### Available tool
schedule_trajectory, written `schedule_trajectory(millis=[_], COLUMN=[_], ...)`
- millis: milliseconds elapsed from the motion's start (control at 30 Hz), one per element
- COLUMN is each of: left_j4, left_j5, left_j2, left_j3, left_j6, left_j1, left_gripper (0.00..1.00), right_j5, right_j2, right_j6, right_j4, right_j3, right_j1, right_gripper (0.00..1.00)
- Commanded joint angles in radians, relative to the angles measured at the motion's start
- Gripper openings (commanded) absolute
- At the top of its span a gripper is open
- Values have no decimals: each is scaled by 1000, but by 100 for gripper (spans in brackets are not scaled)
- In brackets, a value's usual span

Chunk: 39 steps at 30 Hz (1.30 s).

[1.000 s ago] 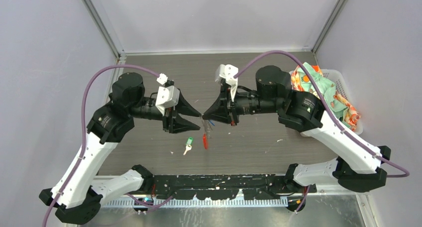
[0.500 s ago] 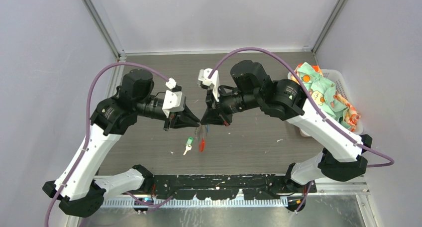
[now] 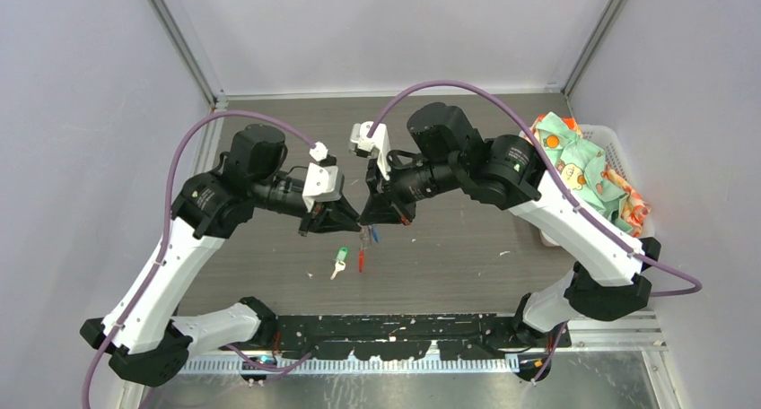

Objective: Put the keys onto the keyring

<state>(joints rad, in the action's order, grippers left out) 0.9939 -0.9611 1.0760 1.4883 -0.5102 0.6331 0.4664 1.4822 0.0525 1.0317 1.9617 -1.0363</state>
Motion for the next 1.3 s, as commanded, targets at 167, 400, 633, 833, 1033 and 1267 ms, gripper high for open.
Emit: schedule_trajectory(millis=[167,400,633,833,1033,1267], left_j4=[59,90,52,25,29,57], left_j5=[15,3,-9,-6,3,5], left_j2=[-18,-24,-21,-11,-8,-23], left_j3=[50,60,56,42,34,21], left_j6=[-57,-80,-33,3,-11,-52], left_j1=[9,8,9,8,9,9], left_gripper=[20,25,25,21,1,0], right_j5=[5,-3,6,9,27,65], right_j2=[20,23,34,41,38,-7], right_j6=[24,29,27,26,22,24], right_j4=[4,21,18,13,1,-46], right_j3=[61,73,72,75,70,37], right_j1=[-2,-7,-14,-20,-21,-21], right_gripper=[1,1,1,1,1,6])
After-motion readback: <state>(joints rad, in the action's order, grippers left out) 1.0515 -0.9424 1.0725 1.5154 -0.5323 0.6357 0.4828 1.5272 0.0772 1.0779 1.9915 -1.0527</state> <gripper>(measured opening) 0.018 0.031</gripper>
